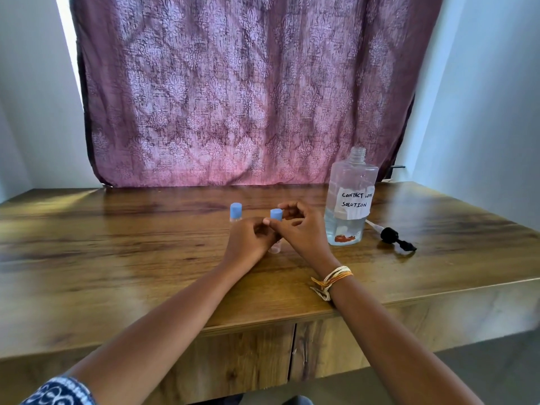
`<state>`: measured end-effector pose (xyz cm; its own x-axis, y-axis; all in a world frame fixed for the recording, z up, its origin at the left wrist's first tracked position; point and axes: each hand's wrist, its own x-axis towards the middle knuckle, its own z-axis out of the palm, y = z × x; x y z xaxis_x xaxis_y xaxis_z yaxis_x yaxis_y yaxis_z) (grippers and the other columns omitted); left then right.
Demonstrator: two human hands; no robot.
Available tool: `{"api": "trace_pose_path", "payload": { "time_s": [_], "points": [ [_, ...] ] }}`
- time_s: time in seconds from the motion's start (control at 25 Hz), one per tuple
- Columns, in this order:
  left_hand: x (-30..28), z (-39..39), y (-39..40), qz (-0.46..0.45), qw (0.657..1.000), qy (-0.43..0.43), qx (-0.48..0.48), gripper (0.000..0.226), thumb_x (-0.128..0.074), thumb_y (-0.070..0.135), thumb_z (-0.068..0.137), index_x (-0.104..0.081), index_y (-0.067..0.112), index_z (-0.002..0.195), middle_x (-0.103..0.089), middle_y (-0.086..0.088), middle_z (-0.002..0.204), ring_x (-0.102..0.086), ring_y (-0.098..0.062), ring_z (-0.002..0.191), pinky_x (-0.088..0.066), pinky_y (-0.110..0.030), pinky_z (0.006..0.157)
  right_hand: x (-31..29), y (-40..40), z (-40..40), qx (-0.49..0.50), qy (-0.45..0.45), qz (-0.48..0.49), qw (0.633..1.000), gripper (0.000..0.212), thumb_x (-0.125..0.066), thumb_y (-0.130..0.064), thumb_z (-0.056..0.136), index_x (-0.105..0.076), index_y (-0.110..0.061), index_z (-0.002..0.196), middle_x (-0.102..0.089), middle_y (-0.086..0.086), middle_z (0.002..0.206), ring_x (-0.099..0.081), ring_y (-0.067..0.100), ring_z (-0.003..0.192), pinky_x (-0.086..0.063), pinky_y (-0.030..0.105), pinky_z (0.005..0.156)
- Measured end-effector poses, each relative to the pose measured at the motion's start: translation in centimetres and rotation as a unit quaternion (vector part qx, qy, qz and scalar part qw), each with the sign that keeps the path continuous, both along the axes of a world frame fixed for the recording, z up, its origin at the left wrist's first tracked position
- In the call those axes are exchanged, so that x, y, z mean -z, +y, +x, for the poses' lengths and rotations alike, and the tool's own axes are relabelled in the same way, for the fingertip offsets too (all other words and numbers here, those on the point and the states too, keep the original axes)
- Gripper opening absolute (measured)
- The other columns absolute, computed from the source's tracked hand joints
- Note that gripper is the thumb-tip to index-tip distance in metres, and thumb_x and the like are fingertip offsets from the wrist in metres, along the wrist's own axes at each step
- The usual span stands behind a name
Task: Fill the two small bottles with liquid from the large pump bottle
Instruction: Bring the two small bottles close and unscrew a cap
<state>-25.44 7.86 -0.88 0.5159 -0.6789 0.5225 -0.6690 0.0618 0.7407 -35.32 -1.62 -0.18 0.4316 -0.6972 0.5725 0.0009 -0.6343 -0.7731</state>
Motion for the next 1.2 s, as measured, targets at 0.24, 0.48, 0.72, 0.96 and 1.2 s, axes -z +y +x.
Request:
{"api": "trace_pose_path", "payload": {
  "time_s": [0.24, 0.48, 0.72, 0.96, 1.2],
  "points": [
    [0.1, -0.1, -0.1, -0.005, 0.999, 0.033, 0.02, 0.016, -0.073, 0.022, 0.08, -0.077, 0.012, 0.092, -0.076, -0.002, 0.082, -0.069, -0.004, 0.075, -0.053, -0.022, 0.068, 0.0, -0.2, -0.1, -0.002, 0.002, 0.023, 1.0, 0.033, -0.088, -0.032, 0.063, -0.071, -0.018, 0.088, -0.073, -0.004, 0.081, -0.07, 0.01, 0.079, -0.06, 0.033, 0.074],
    [-0.1, -0.3, 0.0, -0.009, 0.999, 0.037, 0.032, 0.013, -0.072, 0.018, 0.082, -0.077, 0.014, 0.093, -0.077, -0.002, 0.083, -0.069, -0.004, 0.072, -0.055, -0.021, 0.069, -0.2, -0.1, -0.3, -0.046, -0.022, 0.085, 0.995, 0.021, -0.088, -0.016, 0.067, -0.074, -0.015, 0.083, -0.075, 0.002, 0.079, -0.072, 0.014, 0.075, -0.06, 0.03, 0.071],
    [0.0, 0.0, -0.1, 0.007, 0.998, 0.038, 0.044, 0.018, -0.076, 0.017, 0.079, -0.076, 0.011, 0.096, -0.077, -0.004, 0.087, -0.072, -0.012, 0.081, -0.058, -0.028, 0.076, -0.3, -0.1, -0.6, -0.11, -0.031, 0.101, 0.988, 0.021, -0.078, -0.005, 0.077, -0.073, -0.012, 0.097, -0.075, 0.005, 0.087, -0.072, 0.014, 0.082, -0.056, 0.025, 0.072],
    [0.2, 0.1, 0.0, 0.011, 0.997, 0.062, 0.037, 0.02, -0.078, 0.028, 0.075, -0.076, 0.013, 0.089, -0.075, 0.0, 0.076, -0.07, -0.009, 0.07, -0.051, -0.016, 0.061, -0.5, 0.4, -0.6, -0.119, -0.02, 0.115, 0.986, 0.048, -0.081, -0.012, 0.076, -0.063, -0.014, 0.12, -0.07, 0.003, 0.097, -0.069, 0.014, 0.083, -0.058, 0.027, 0.076],
    [0.4, 0.5, -0.5, 0.015, 0.995, 0.095, 0.038, 0.028, -0.083, 0.03, 0.069, -0.074, 0.011, 0.088, -0.075, -0.001, 0.081, -0.071, -0.01, 0.076, -0.053, -0.014, 0.065, -1.4, 0.4, -1.0, -0.132, -0.09, 0.17, 0.972, 0.044, -0.074, 0.002, 0.079, -0.059, -0.002, 0.12, -0.069, 0.014, 0.088, -0.069, 0.013, 0.072, -0.057, 0.02, 0.067]
  ]
}}
